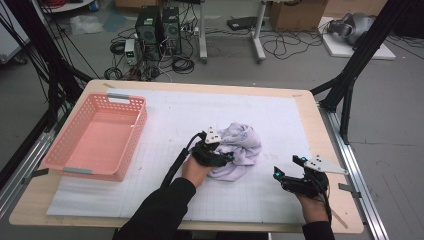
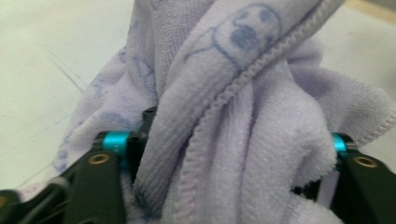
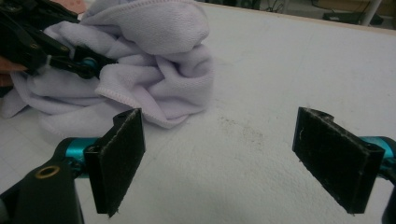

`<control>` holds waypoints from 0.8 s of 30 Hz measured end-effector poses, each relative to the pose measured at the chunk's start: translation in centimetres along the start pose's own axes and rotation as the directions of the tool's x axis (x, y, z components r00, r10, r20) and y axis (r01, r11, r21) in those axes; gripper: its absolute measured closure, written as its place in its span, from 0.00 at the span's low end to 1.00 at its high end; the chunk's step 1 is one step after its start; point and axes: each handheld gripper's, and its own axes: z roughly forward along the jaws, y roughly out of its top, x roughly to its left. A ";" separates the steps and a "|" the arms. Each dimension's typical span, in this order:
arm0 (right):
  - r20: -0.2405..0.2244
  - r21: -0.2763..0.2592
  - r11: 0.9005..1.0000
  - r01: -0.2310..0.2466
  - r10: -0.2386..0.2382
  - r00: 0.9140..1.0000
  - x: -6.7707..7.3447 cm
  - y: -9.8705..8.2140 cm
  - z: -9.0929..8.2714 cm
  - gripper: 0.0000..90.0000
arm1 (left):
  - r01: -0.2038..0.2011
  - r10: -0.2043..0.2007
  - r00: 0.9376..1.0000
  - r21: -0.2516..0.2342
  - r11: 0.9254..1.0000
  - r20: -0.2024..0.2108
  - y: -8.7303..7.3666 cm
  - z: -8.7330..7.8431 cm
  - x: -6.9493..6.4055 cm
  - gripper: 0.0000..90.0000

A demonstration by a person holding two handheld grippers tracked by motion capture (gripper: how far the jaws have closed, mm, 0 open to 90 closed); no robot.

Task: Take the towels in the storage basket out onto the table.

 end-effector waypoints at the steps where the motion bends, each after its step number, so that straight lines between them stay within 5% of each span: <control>1: 0.000 -0.001 1.000 0.001 -0.001 1.000 0.0 0.0 0.0 0.18 | 0.010 -0.010 1.000 -0.012 1.000 0.012 0.1 -0.3 0.1 0.34; 7: 0.001 0.000 1.000 0.002 -0.002 1.000 0.0 0.0 0.0 0.18 | 0.032 -0.027 0.999 -0.109 0.994 0.043 0.6 -2.9 0.8 0.26; 9: 0.003 0.001 1.000 0.003 -0.003 1.000 0.1 0.0 0.0 0.18 | 0.036 -0.029 0.999 -0.211 0.977 0.038 0.6 -5.4 1.4 0.25; 10: 0.003 0.001 1.000 0.003 -0.003 1.000 0.1 0.0 0.0 0.18 | 0.036 -0.029 0.999 -0.211 0.977 0.038 0.6 -5.4 1.4 0.24; 13: 0.000 -0.001 1.000 0.005 -0.005 1.000 0.2 0.1 0.0 0.18 | 0.045 -0.036 0.999 -0.273 0.961 0.037 -0.1 -8.4 2.6 0.24; 17: -0.002 -0.005 1.000 0.000 0.000 1.000 0.3 0.1 0.2 0.18 | 0.033 -0.029 0.999 -0.296 0.955 0.018 -1.3 -10.4 3.4 0.24; 24: -0.016 -0.010 1.000 -0.004 0.003 1.000 0.7 0.3 0.7 0.18 | 0.004 -0.007 1.000 -0.289 0.957 -0.010 -3.8 -12.9 4.1 0.25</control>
